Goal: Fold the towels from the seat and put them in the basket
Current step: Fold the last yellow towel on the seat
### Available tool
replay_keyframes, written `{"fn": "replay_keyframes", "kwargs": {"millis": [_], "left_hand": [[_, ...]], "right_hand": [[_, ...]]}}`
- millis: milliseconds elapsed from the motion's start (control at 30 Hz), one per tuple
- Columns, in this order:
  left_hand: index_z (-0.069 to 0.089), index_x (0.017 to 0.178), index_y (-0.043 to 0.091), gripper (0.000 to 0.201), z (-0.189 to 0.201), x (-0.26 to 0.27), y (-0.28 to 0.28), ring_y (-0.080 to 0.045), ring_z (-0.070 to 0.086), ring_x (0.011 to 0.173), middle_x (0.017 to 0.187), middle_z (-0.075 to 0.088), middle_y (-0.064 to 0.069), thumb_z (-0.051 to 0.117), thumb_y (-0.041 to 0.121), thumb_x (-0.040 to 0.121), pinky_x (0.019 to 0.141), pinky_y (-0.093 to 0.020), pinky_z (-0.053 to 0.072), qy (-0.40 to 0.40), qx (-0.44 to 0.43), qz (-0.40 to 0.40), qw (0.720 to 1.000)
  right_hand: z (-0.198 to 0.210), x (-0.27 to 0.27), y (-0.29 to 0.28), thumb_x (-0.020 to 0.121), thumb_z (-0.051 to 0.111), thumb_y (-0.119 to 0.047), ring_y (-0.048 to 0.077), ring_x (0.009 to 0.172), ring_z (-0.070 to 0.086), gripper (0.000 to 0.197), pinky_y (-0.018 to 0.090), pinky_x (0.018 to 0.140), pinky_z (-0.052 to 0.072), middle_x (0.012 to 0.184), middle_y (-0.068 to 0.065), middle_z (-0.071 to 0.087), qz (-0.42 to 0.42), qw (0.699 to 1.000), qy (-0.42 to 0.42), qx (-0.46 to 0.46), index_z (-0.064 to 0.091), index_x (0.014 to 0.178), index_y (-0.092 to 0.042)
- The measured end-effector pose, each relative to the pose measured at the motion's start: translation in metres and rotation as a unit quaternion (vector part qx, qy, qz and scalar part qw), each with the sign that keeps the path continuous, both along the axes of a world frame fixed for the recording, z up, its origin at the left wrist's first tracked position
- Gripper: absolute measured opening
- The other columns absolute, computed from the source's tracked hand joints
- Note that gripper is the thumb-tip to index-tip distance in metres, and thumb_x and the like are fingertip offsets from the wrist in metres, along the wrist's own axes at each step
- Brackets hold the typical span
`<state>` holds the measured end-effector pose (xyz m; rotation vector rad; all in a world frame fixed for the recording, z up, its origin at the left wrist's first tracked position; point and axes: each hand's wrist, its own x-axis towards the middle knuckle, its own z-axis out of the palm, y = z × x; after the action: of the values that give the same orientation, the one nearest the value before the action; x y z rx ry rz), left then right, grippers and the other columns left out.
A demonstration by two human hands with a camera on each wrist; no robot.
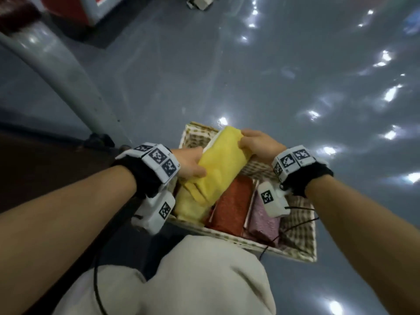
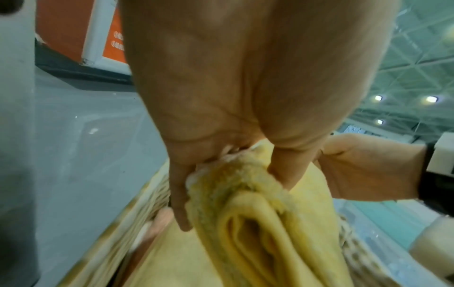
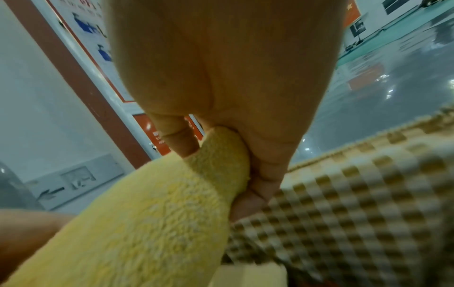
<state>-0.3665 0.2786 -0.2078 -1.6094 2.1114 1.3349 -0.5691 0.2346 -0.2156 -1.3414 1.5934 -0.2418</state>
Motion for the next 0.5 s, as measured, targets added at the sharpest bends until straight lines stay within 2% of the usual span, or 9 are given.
{"fn": "replay_keyframes", "kwargs": {"millis": [33,67,133,200,300,400,467,500], "left_hand": [[0.039,0.126,0.008,0.044,-0.012,-0.003,0.003,-0.029,0.054,0.111,0.125,0.053,-0.012,0.056,0.03,0.092,0.094,-0.041,0.046,-0.022,0.007,-0.005,1.0],[0.035,0.131,0.008,0.05,-0.023,-0.003,0.006,-0.029,0.052,0.115,0.13,0.05,-0.012,0.056,0.031,0.092,0.096,-0.039,0.045,-0.035,0.009,-0.004,0.999],[0.022,0.142,0.009,0.065,-0.041,-0.003,0.014,-0.029,0.046,0.124,0.141,0.041,-0.011,0.057,0.03,0.092,0.101,-0.035,0.041,-0.043,0.02,0.017,0.999],[0.009,0.147,0.008,0.079,-0.054,0.0,0.023,-0.031,0.041,0.129,0.147,0.034,-0.015,0.059,0.031,0.09,0.105,-0.039,0.039,-0.055,0.04,0.045,0.997],[-0.004,0.149,0.008,0.088,-0.073,0.002,0.04,-0.03,0.035,0.135,0.154,0.022,-0.015,0.056,0.036,0.091,0.108,-0.036,0.034,-0.093,0.042,0.047,0.994],[-0.007,0.15,0.012,0.083,-0.085,-0.006,0.051,-0.033,0.046,0.126,0.153,0.026,-0.016,0.051,0.032,0.094,0.105,-0.038,0.039,-0.125,0.007,0.038,0.991],[-0.013,0.149,0.016,0.084,-0.084,-0.011,0.054,-0.035,0.051,0.121,0.153,0.024,-0.018,0.05,0.026,0.094,0.1,-0.037,0.042,-0.142,-0.018,0.052,0.988],[-0.01,0.15,0.018,0.083,-0.08,-0.012,0.053,-0.035,0.051,0.119,0.153,0.025,-0.017,0.05,0.024,0.093,0.097,-0.036,0.044,-0.14,-0.029,0.061,0.988]], "right_hand": [[-0.012,-0.001,0.004,0.09,0.051,-0.012,0.029,0.131,0.041,0.05,0.042,0.107,0.037,0.143,0.011,0.043,0.015,1.0,0.013,-0.01,0.043,0.14,-0.012],[-0.022,0.0,0.008,0.09,0.053,-0.013,0.026,0.133,0.039,0.052,0.033,0.107,0.034,0.145,0.007,0.041,0.025,0.999,0.023,-0.022,0.043,0.14,-0.014],[-0.036,0.006,0.017,0.09,0.055,-0.016,0.021,0.129,0.042,0.052,0.021,0.093,0.033,0.145,0.004,0.042,0.042,0.997,0.048,-0.051,0.042,0.141,-0.018],[-0.048,0.014,0.023,0.091,0.058,-0.02,0.021,0.123,0.048,0.048,0.021,0.087,0.036,0.141,0.006,0.047,0.064,0.992,0.062,-0.087,0.047,0.137,-0.018],[-0.068,0.026,0.028,0.09,0.061,-0.026,0.024,0.121,0.051,0.043,0.025,0.088,0.04,0.137,0.007,0.052,0.099,0.984,0.087,-0.116,0.053,0.132,-0.015],[-0.082,0.031,0.032,0.091,0.06,-0.028,0.024,0.122,0.051,0.045,0.026,0.088,0.041,0.137,0.006,0.052,0.096,0.983,0.12,-0.102,0.05,0.133,-0.017],[-0.082,0.03,0.038,0.091,0.059,-0.026,0.024,0.124,0.05,0.048,0.027,0.091,0.042,0.138,0.006,0.051,0.087,0.983,0.125,-0.099,0.047,0.136,-0.018],[-0.079,0.027,0.041,0.091,0.059,-0.025,0.023,0.124,0.05,0.049,0.027,0.093,0.042,0.139,0.005,0.05,0.086,0.983,0.125,-0.105,0.045,0.137,-0.018]]}}
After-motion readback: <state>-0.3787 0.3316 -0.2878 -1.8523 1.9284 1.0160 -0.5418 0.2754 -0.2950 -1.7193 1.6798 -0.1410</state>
